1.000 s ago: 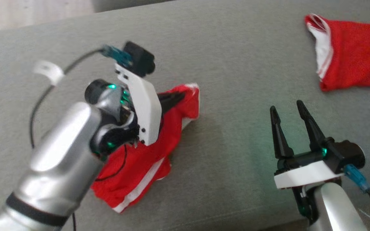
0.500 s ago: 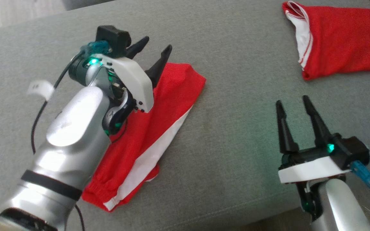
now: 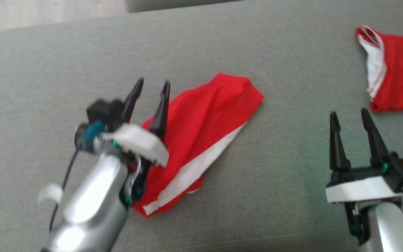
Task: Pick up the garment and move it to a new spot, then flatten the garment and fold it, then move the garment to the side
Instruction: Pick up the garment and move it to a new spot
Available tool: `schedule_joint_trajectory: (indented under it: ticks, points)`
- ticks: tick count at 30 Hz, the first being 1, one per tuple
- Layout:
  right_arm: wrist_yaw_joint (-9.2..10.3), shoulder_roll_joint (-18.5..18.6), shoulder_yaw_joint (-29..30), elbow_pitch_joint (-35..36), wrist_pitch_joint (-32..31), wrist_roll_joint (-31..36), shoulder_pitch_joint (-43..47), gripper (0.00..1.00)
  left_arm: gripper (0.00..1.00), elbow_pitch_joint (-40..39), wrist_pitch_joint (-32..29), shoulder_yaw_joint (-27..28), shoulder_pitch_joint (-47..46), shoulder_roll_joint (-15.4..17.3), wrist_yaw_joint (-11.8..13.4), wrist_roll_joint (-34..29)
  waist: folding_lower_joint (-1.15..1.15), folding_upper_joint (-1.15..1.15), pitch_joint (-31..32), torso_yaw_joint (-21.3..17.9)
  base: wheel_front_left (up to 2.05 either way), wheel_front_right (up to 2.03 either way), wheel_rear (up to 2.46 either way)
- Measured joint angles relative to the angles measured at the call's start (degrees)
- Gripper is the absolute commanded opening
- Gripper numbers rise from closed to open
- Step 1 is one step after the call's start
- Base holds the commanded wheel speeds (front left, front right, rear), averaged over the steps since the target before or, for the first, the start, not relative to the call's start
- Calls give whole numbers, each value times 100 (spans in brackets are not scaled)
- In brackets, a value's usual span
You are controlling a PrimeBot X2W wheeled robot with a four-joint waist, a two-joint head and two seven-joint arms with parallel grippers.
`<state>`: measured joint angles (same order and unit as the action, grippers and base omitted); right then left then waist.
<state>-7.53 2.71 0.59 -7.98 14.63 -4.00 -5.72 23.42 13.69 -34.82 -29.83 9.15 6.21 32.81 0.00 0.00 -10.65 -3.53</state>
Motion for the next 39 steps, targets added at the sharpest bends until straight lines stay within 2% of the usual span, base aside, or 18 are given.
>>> schedule_joint_trajectory:
  ticks: [7,15,20,28,32,39]
  points:
    - [0,-3,258,25,0,107,215,100,100,-747,60,248,1121,47,419,-312,0,0,185,469,0,0,0]
    - [0,-7,353,-10,0,156,422,100,100,-1054,60,684,2067,49,486,-868,0,0,402,811,0,0,0]
    - [0,-10,398,-122,0,155,572,100,100,-1293,60,1128,2691,-19,428,-1228,0,0,566,919,0,0,0]
    - [0,-14,466,-248,0,98,924,100,100,-1541,60,1807,3545,-154,49,-1708,0,0,865,982,0,0,0]
    - [0,-14,466,-281,0,96,939,100,100,-1558,60,2093,3690,-290,-200,-1940,0,0,927,985,0,0,0]
    - [0,-15,422,-331,0,45,992,100,100,-1555,60,2315,3687,-435,-428,-2169,0,0,908,955,0,0,0]
